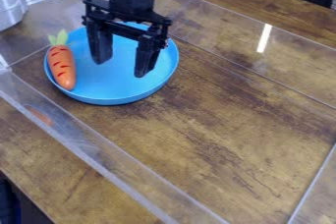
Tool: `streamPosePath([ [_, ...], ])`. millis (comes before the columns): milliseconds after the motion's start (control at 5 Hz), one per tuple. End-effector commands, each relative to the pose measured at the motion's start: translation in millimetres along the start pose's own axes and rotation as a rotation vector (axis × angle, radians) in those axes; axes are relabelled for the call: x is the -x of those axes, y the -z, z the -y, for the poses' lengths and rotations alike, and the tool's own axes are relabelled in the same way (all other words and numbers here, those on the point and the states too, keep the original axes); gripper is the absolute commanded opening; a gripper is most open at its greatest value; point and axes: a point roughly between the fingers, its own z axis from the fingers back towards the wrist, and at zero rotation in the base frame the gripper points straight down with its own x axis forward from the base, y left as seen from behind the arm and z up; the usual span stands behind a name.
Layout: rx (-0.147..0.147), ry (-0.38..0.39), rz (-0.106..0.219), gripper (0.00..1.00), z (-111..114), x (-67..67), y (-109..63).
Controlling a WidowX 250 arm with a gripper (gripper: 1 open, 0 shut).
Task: Remove the carrot from inside the blue tray and put it on the table
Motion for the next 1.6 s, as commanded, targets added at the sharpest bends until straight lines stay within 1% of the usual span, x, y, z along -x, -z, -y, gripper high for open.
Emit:
streamPosePath([
  [0,0.001,-0.035,0.035,1.0,-10.3,-3.3,-8.2],
  [600,-0.003,-0.067,0.043,1.0,-19.3,-6.5,-6.7],
  [1200,-0.005,-0.085,0.063,1.0,-29.9,-5.7,-8.3],
  [1400,0.0,-0.114,0.059,1.0,-36.7,-6.3,-3.3],
])
